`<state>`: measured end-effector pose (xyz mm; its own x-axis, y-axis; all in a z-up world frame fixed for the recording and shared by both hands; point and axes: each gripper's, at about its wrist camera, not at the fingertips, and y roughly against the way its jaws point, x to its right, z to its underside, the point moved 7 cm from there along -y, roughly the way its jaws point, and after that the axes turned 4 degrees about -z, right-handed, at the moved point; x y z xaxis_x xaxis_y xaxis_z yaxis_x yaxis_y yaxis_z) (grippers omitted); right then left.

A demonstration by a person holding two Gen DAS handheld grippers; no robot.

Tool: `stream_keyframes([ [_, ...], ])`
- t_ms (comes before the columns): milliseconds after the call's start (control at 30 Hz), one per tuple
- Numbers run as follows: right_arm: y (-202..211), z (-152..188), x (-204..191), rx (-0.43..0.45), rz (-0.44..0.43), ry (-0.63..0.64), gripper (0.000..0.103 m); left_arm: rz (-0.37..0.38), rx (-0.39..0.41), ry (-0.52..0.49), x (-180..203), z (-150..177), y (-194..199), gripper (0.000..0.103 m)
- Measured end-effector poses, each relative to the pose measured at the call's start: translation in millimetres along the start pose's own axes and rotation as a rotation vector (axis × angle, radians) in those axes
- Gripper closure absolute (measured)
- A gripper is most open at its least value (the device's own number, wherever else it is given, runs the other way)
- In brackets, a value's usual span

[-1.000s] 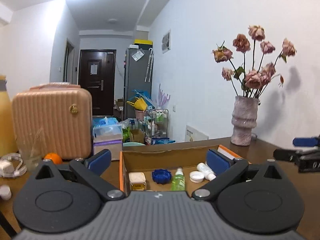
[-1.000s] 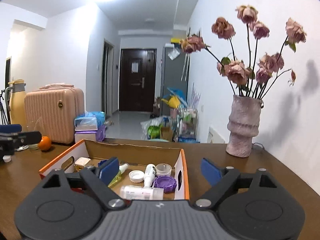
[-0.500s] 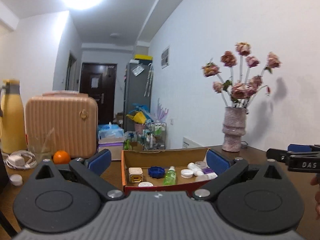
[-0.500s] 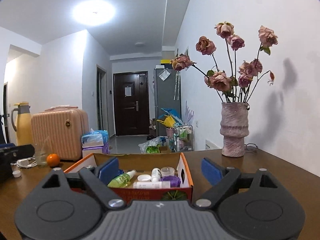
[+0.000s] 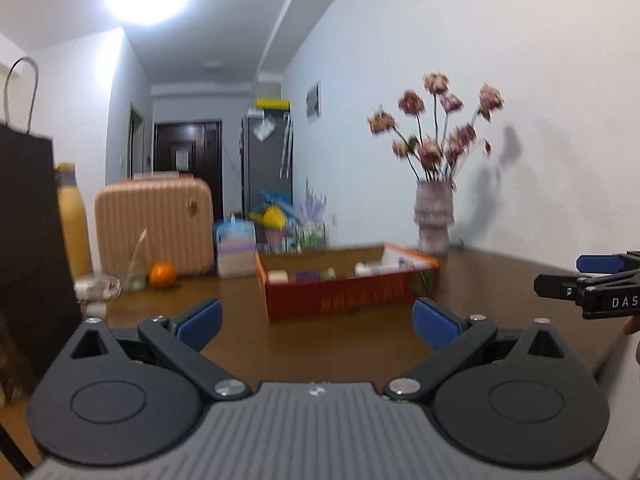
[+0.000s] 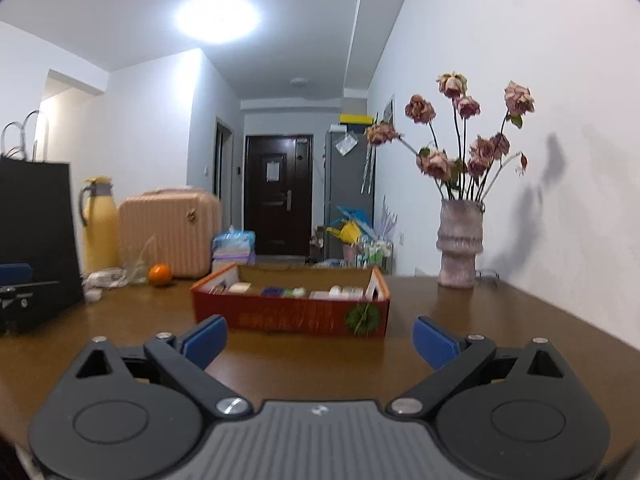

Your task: Organize rigid objects

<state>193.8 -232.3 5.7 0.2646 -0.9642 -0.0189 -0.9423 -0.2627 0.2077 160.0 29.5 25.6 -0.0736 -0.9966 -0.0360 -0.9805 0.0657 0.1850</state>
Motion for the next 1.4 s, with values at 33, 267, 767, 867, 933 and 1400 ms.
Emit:
stream_keyframes([
  [33,10.4,8.7,-5.4,-0.021,0.002,-0.022,0.001,-0.009,-0.011,0.014,-0.9,5.3,10.0,0.000],
  [267,70.8,38.2,-45.0,-0.026,0.001,-0.157,0.001,-0.040,-0.029,0.041,3.8,28.7,72.8,0.000],
  [767,88.4,25.2,-56.9,0.012,0.016,-0.060,0.001,-0.043,0.053,0.001,12.6,16.3,91.3,0.000],
  [867,86.6,24.9,-56.9,0.007,0.020,-0.053,0.001,-0.042,0.056,0.002,12.3,16.0,91.5,0.000],
  [933,85.3,25.0,-56.7,0.001,0.030,-0.052,0.000,-0.041,0.051,0.005,11.3,16.7,90.6,0.000],
  [1400,86.1,23.0,-55.6,0.007,0.048,-0.043,0.000,-0.043,0.049,0.010,9.8,16.0,90.8,0.000],
])
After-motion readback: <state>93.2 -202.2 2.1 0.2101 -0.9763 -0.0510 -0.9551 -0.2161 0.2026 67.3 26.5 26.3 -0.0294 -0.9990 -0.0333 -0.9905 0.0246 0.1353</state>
